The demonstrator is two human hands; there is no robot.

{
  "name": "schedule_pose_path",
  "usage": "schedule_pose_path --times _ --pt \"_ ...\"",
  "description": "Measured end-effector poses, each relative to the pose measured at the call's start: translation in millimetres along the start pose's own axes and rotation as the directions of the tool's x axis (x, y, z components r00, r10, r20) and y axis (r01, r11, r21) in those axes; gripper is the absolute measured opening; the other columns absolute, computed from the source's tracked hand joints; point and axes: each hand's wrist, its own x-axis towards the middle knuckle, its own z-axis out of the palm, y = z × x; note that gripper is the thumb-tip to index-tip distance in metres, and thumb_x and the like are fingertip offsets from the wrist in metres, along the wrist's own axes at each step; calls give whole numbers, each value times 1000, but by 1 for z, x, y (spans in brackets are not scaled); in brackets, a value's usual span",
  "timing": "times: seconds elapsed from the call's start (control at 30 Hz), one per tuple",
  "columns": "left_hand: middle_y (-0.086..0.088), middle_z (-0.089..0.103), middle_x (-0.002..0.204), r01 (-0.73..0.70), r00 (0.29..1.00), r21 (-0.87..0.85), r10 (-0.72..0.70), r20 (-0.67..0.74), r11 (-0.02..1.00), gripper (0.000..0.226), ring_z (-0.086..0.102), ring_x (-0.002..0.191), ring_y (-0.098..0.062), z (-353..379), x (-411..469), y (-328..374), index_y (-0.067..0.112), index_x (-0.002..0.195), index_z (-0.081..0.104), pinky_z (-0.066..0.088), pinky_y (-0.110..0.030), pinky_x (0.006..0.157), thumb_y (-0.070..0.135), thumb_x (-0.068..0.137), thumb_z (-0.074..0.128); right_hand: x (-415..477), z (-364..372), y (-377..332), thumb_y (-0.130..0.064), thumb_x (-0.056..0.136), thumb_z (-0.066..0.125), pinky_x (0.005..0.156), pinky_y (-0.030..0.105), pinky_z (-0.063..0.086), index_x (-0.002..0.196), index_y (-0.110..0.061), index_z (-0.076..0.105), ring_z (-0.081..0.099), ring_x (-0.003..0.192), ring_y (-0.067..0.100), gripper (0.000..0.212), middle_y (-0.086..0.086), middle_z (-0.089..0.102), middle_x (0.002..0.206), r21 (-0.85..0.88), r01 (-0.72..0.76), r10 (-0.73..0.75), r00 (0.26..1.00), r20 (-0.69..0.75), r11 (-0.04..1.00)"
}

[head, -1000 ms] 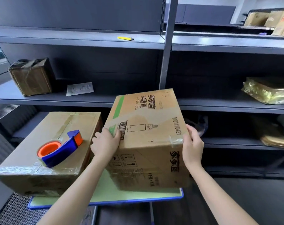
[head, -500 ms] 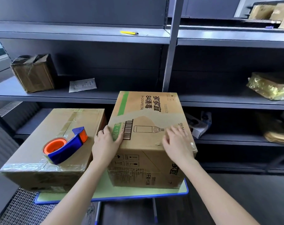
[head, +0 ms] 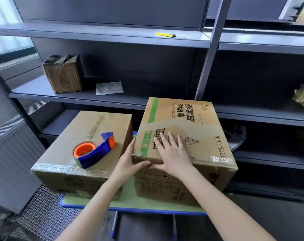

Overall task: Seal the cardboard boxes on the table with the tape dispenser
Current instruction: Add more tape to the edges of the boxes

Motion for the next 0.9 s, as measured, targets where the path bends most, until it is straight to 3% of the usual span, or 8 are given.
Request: schedule_pose_path --times 0.13,0.2,0.27,0.43,0.57,0.67,0.77,0.9 --pt "19 50 121 -25 999 -15 24 -20 1000 88 46 105 10 2 1 8 17 146 25 33 4 82 9 74 77 -4 -1 3 -70 82 38 115 55 0 150 -15 -5 -5 144 34 98 11 -6 157 1 -16 16 1000 -10 1000" --pt "32 47 108 -58 998 7 58 -31 998 84 46 95 20 4 0 13 23 141 30 33 5 78 8 74 78 -8 -3 6 -70 82 38 115 55 0 150 -15 -5 -5 144 33 97 10 -6 158 17 -17 17 1000 -6 1000" --pt "36 46 103 -87 995 41 89 -49 995 83 49 98 15 5 -2 21 29 138 31 34 2 80 13 73 79 -14 -6 11 -70 81 37 116 54 0 150 -15 -3 -5 144 32 97 7 -5 158 45 -19 20 999 -30 999" --pt "7 59 126 -223 968 246 244 -57 943 96 54 117 -11 -1 -3 61 20 148 26 46 -31 96 33 70 81 -35 -19 23 -72 73 31 116 47 1 150 -16 8 3 145 27 98 2 4 157 211 -36 79 976 -200 977" --pt "4 63 122 -335 907 476 415 -68 813 95 60 107 -14 -3 -1 100 23 146 31 48 -23 81 47 67 78 -48 -29 34 -67 74 45 116 44 3 149 -18 15 6 145 23 95 -1 12 156 436 -40 191 932 -309 899" --pt "2 67 117 -375 864 591 500 -56 714 94 64 101 -16 10 -3 114 23 143 38 49 -24 78 59 64 73 -58 -38 42 -60 78 58 118 47 3 149 -28 -1 -2 145 22 98 -5 0 158 507 -68 219 945 -244 859" --pt "11 60 126 -502 815 505 579 4 702 84 63 103 -8 26 -4 126 28 135 50 47 -20 84 72 64 57 -67 -53 57 -57 70 70 117 50 9 144 -41 -17 -3 145 25 115 -8 -9 158 532 -132 254 953 -163 836" --pt "26 51 128 -517 856 240 504 115 822 65 53 115 0 38 1 130 37 130 53 47 -31 97 71 74 50 -91 -68 78 -63 67 67 113 49 25 142 -53 -3 10 144 16 104 -12 5 158 650 -121 321 926 -199 750"
